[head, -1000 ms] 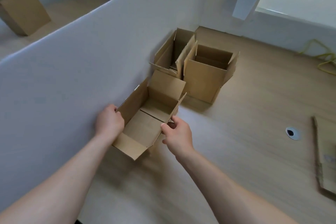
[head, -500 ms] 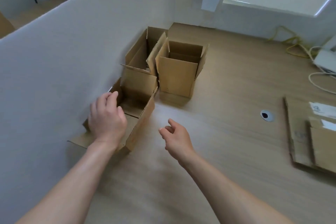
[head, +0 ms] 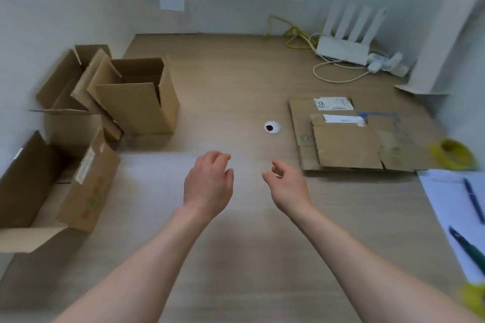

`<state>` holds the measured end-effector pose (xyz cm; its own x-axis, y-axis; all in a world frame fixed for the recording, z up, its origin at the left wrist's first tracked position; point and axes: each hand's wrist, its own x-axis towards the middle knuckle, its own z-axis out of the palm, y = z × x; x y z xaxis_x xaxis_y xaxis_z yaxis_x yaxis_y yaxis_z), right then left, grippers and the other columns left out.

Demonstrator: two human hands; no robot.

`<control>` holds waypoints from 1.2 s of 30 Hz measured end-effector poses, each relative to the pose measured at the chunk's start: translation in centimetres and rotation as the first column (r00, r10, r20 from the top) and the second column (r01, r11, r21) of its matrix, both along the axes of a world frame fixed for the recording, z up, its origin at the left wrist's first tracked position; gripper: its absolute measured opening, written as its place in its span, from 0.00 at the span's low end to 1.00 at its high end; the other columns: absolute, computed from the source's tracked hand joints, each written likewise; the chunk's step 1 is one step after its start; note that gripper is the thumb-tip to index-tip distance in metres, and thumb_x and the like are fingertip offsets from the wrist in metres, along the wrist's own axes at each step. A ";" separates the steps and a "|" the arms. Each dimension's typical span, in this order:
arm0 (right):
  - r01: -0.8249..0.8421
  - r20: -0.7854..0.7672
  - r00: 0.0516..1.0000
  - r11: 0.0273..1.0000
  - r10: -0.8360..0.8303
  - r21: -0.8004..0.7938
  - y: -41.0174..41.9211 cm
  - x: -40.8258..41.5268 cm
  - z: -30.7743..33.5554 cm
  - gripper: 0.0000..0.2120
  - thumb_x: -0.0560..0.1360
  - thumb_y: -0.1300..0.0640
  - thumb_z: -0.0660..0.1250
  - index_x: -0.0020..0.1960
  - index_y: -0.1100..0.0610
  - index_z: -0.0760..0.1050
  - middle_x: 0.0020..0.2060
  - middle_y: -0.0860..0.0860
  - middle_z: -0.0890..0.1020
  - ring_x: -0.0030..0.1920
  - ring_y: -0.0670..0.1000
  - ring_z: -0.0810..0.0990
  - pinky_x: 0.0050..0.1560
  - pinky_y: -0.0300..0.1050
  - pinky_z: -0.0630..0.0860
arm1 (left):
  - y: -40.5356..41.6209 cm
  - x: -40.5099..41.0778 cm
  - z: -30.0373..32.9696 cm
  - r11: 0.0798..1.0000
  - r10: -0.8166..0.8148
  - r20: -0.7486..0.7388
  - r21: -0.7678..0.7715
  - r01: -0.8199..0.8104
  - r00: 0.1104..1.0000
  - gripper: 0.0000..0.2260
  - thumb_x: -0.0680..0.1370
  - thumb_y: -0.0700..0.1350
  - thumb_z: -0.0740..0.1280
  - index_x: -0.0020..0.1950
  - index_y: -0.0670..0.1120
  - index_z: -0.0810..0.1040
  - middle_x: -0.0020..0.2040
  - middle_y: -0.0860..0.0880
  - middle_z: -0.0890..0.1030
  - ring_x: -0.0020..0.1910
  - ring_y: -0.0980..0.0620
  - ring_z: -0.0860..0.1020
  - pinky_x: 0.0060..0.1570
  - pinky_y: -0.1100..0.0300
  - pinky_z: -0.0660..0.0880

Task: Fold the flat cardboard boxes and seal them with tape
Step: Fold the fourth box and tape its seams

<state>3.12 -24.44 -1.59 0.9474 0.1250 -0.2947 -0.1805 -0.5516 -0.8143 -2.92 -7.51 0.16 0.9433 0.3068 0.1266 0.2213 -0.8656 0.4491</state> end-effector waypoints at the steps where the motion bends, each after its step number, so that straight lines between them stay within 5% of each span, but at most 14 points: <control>1: 0.015 -0.002 1.000 1.000 -0.015 -0.009 -2.0 0.4 0.0 0.23 0.76 0.51 0.66 0.70 0.56 0.72 0.60 0.53 0.81 0.62 0.49 0.77 0.60 0.45 0.70 | -1.7 0.5 -0.3 1.000 -0.018 -0.015 -0.005 0.018 1.000 0.16 0.80 0.46 0.62 0.67 0.47 0.75 0.65 0.49 0.75 0.63 0.47 0.72 0.52 0.53 0.73; 5: 0.043 0.038 0.998 0.998 -0.041 -0.039 -10.1 2.3 -1.1 0.21 0.75 0.54 0.67 0.67 0.56 0.75 0.59 0.60 0.81 0.60 0.54 0.79 0.55 0.42 0.71 | -8.7 2.6 -1.1 0.998 -0.046 -0.055 -0.036 0.044 0.997 0.16 0.81 0.48 0.61 0.69 0.48 0.73 0.67 0.51 0.73 0.65 0.49 0.70 0.51 0.55 0.71; 9: 0.052 0.026 0.998 0.995 -0.050 -0.081 -17.9 4.7 -2.0 0.27 0.75 0.54 0.68 0.73 0.53 0.69 0.68 0.51 0.76 0.65 0.50 0.75 0.65 0.46 0.71 | -15.1 4.9 -2.1 0.996 -0.074 -0.118 -0.065 0.067 0.990 0.19 0.81 0.50 0.62 0.71 0.48 0.71 0.68 0.50 0.72 0.65 0.49 0.70 0.56 0.55 0.71; 15: 0.100 0.043 0.995 0.987 -0.095 -0.124 -27.3 9.3 -2.5 0.28 0.74 0.56 0.67 0.74 0.53 0.68 0.68 0.49 0.75 0.54 0.44 0.78 0.57 0.41 0.69 | -21.9 8.9 -3.2 0.996 -0.084 -0.194 -0.059 0.073 0.977 0.20 0.80 0.52 0.64 0.70 0.47 0.70 0.67 0.49 0.72 0.64 0.48 0.71 0.56 0.55 0.71; 17: 0.093 0.055 0.995 0.983 -0.086 -0.157 -29.5 10.7 -2.9 0.28 0.74 0.56 0.67 0.74 0.52 0.68 0.70 0.49 0.74 0.63 0.49 0.75 0.57 0.40 0.67 | -23.2 9.9 -3.4 0.997 -0.069 -0.204 -0.051 0.059 0.976 0.18 0.79 0.51 0.64 0.68 0.47 0.72 0.65 0.48 0.73 0.63 0.47 0.72 0.53 0.55 0.71; 25: 0.028 0.113 0.994 0.960 0.004 -0.278 -33.3 15.3 -4.4 0.31 0.72 0.57 0.69 0.73 0.51 0.67 0.70 0.47 0.71 0.67 0.51 0.72 0.55 0.42 0.68 | -26.6 13.6 -4.1 1.000 -0.003 -0.225 -0.019 -0.001 0.974 0.19 0.78 0.51 0.66 0.67 0.47 0.71 0.66 0.49 0.71 0.64 0.46 0.70 0.53 0.54 0.72; 31: -0.073 0.009 0.996 0.889 0.086 -0.452 -34.9 18.0 -5.2 0.39 0.69 0.56 0.73 0.75 0.49 0.61 0.69 0.52 0.66 0.66 0.58 0.70 0.60 0.55 0.74 | -27.4 16.1 -5.3 0.996 0.059 -0.340 -0.049 -0.080 0.939 0.28 0.74 0.52 0.71 0.71 0.51 0.63 0.77 0.47 0.56 0.74 0.45 0.59 0.60 0.51 0.69; 36: -0.149 -0.047 0.988 0.853 0.145 -0.500 -35.0 18.8 -6.1 0.42 0.69 0.54 0.75 0.77 0.50 0.57 0.71 0.53 0.68 0.70 0.58 0.67 0.64 0.55 0.72 | -27.8 17.3 -6.1 0.986 0.091 -0.437 -0.088 -0.143 0.895 0.29 0.71 0.52 0.73 0.66 0.51 0.63 0.66 0.48 0.67 0.64 0.44 0.69 0.54 0.51 0.72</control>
